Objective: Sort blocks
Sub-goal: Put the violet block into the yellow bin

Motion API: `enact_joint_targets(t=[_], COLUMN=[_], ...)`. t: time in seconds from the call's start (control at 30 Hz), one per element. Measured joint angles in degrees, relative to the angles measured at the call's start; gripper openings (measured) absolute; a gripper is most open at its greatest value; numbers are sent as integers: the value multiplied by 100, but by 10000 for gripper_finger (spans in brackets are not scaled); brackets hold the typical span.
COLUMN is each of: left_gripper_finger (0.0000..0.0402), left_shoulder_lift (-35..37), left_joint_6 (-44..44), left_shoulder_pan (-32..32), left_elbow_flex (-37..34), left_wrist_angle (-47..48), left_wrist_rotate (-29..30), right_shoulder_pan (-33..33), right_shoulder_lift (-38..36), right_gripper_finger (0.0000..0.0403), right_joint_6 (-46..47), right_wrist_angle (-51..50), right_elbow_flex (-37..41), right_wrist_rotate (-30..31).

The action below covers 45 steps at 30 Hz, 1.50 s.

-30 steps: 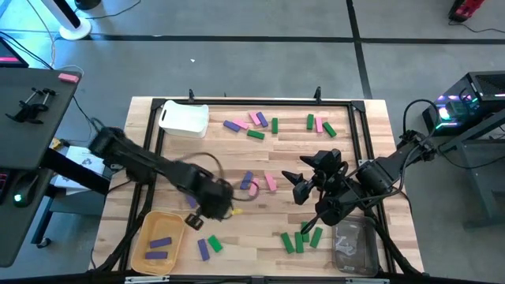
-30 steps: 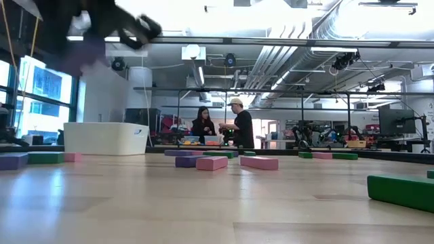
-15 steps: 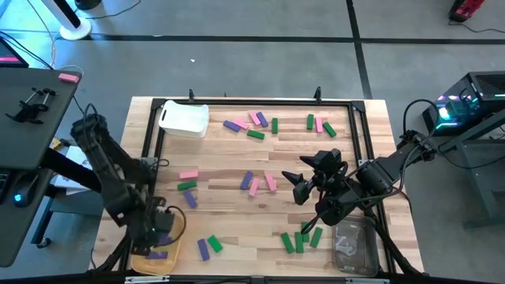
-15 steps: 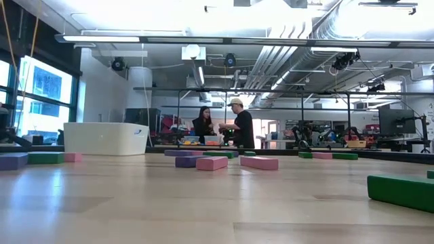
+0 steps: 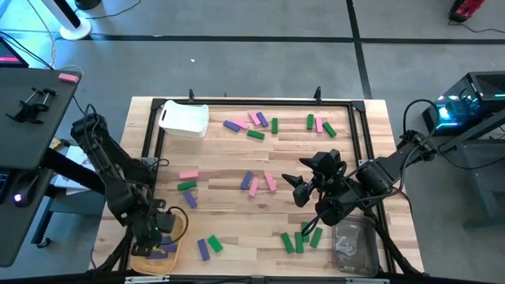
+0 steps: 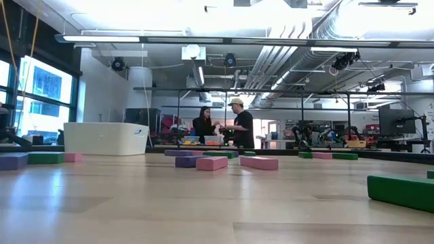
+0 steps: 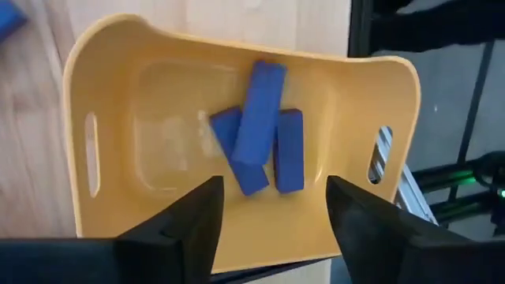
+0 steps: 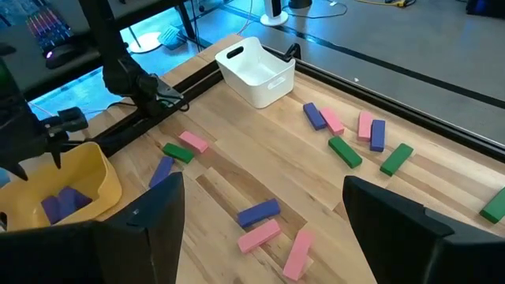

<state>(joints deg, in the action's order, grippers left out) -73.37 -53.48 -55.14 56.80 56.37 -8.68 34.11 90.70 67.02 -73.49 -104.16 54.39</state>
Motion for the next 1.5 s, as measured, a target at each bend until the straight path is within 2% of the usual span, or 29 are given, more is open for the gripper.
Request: enact_joint_targets(t=[0.2,0.4,0.53,0.7,0.83,0.97,1.2,1.5], left_gripper_finger=[219,220,220,220,220,220,220,220], left_shoulder_lift=[-106,-869,-1562,-2350,-2769,-2959,-3136,-3391], left_joint_6=[1765,4307,5714,7172,7456,7464,7585,7764], left_shoulder_pan=[813,1557,1590,1403,1477,1597,1515,1342], left_elbow_flex=[406,979,1088,1086,1086,1087,888,839], left_wrist_angle=[-434,-684,-710,-1041,-1603,-1773,-1858,-2232], left_wrist_rotate=[237,394,-1,15,50,26,-481,136], right_shoulder_pan=[0,0,0,0,0,0,0,0], right_shoulder_lift=[0,0,0,0,0,0,0,0], right_gripper_finger=[279,279,279,279,279,279,279,279], right_joint_6=[0,26,120,151,216,216,216,216], right_wrist_angle=[13,152,145,138,138,138,132,115], right_elbow_flex=[0,0,0,0,0,0,0,0], right_wrist_rotate=[0,-31,-273,-402,-402,-402,-413,-433])
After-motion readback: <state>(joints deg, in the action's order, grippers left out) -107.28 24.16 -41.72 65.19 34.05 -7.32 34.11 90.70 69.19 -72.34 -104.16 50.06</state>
